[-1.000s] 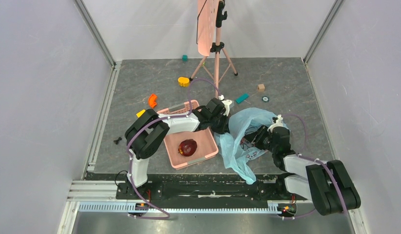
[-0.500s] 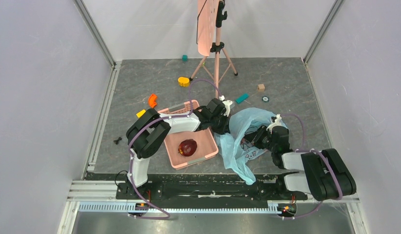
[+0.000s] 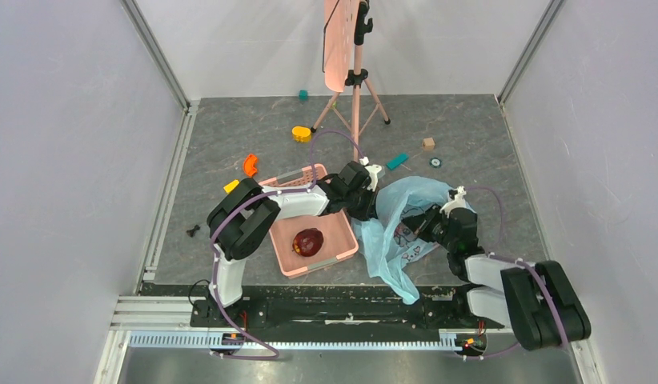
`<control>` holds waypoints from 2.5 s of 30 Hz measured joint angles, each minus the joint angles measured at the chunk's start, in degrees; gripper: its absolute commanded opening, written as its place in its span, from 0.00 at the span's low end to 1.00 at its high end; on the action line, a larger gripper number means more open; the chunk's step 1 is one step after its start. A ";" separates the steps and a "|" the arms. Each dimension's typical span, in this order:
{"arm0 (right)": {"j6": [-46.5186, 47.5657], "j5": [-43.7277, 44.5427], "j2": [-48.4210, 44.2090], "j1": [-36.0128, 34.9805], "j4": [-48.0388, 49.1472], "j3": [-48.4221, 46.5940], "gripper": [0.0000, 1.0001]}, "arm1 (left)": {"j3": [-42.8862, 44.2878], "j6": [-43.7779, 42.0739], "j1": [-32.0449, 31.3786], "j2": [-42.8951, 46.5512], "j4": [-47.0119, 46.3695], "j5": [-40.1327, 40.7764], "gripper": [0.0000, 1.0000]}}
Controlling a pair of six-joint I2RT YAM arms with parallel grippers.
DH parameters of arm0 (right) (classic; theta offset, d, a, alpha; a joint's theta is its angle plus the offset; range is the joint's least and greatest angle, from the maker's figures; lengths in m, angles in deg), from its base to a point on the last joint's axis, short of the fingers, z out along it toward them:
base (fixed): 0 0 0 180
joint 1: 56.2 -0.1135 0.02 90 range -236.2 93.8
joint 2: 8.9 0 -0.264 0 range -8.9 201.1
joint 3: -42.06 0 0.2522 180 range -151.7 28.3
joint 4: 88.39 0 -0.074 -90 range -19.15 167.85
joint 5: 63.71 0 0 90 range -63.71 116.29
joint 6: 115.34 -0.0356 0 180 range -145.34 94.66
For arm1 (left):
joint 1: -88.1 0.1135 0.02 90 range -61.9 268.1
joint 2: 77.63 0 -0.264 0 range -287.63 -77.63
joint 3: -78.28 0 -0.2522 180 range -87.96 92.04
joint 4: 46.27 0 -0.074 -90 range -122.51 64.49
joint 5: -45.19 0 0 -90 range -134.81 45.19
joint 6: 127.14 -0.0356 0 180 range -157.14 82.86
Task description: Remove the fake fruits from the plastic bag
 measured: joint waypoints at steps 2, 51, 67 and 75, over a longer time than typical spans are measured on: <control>0.96 1.42 -3.30 -0.02 -1.68 0.00 0.00 | 0.00 0.00 0.00 0.00 0.00 -0.02 0.02; 19.93 7.82 -30.77 0.00 -54.29 -49.72 0.00 | -3.58 2.05 0.00 3.37 -0.59 0.42 0.54; 19.15 -8.31 -27.26 0.00 -50.31 -51.01 0.00 | -0.37 1.81 1.29 28.35 10.69 8.50 0.73; 15.96 -16.44 -24.68 -0.39 -43.28 -49.18 0.00 | -5.86 1.84 1.29 47.15 16.22 16.61 0.73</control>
